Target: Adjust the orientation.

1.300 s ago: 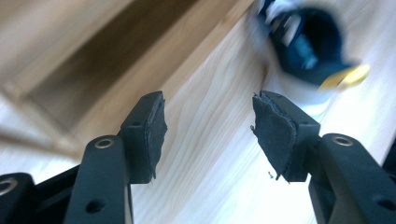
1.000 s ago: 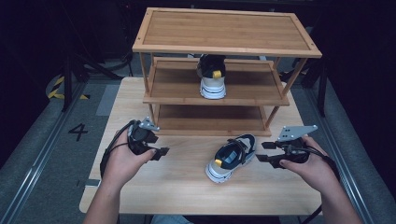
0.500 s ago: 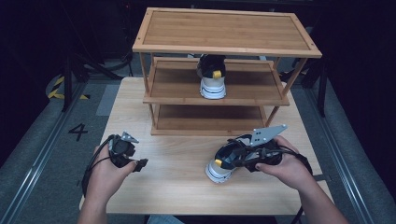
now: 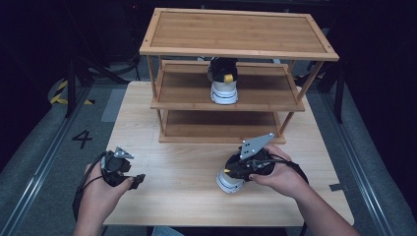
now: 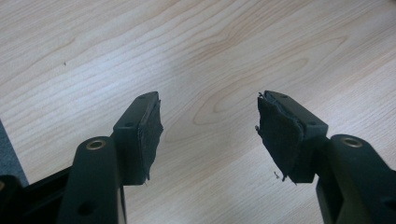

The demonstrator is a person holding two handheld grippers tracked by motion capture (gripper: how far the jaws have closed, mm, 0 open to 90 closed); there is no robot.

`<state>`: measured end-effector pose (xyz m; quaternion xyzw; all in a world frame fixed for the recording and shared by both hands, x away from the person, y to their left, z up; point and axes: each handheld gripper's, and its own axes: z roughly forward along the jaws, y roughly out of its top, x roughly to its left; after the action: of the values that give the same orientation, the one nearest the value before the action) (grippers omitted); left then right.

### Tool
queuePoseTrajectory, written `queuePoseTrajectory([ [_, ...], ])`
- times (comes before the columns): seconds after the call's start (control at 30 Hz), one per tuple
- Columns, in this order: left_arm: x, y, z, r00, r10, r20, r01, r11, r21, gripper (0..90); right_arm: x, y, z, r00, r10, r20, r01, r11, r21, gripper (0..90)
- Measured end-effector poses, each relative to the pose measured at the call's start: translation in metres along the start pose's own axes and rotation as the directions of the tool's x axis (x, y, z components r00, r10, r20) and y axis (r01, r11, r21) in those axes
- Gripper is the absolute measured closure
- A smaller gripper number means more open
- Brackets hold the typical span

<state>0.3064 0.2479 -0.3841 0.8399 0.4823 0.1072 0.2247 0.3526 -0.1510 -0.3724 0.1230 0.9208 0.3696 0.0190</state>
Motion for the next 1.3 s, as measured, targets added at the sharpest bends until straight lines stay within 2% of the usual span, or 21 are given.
queuePoseTrajectory([
  [0.03,0.002,-0.002,0.000,1.0000,-0.002,-0.001,0.002,1.0000,-0.003,39.6,0.000,0.001,0.000,0.9998,-0.013,0.013,0.013,0.9998,0.016,86.8],
  [0.07,0.003,-0.003,-0.002,1.0000,-0.010,-0.002,0.010,0.9999,-0.006,39.6,0.000,0.002,-0.002,0.9997,-0.005,0.025,0.004,0.9995,0.030,89.3],
  [0.3,0.005,-0.003,-0.001,0.9999,-0.014,0.007,0.014,0.9998,-0.012,39.8,0.000,-0.002,-0.013,0.9996,0.009,0.027,-0.009,0.9996,0.025,89.9],
  [0.47,0.005,0.004,0.003,0.9999,0.001,0.017,0.000,0.9999,-0.016,39.8,0.003,-0.010,-0.029,0.9992,0.031,0.024,-0.032,0.9989,0.034,89.9],
  [0.6,0.002,0.014,0.011,0.9987,0.036,0.037,-0.036,0.9993,-0.002,39.8,0.004,-0.025,-0.045,0.9973,0.070,0.023,-0.071,0.9969,0.034,89.8],
  [0.83,-0.003,0.036,0.025,0.9939,0.089,0.065,-0.090,0.9959,0.010,40.0,0.006,-0.052,-0.079,0.9872,0.142,0.073,-0.143,0.9896,0.015,89.8],
  [1.03,-0.011,0.056,0.036,0.9857,0.138,0.097,-0.140,0.9901,0.013,40.1,0.010,-0.074,-0.105,0.9680,0.196,0.156,-0.200,0.9798,0.005,89.8],
  [1.07,-0.011,0.056,0.036,0.9857,0.138,0.097,-0.140,0.9901,0.013,40.1,0.010,-0.074,-0.105,0.9680,0.196,0.156,-0.200,0.9798,0.005,89.8],
  [1.17,-0.015,0.065,0.042,0.9802,0.163,0.112,-0.166,0.9859,0.019,40.2,0.013,-0.084,-0.111,0.9594,0.220,0.176,-0.226,0.9740,0.014,89.6],
  [1.3,-0.016,0.071,0.046,0.9766,0.180,0.118,-0.183,0.9829,0.020,40.3,0.016,-0.092,-0.110,0.9595,0.232,0.159,-0.239,0.9705,0.026,89.5],
])
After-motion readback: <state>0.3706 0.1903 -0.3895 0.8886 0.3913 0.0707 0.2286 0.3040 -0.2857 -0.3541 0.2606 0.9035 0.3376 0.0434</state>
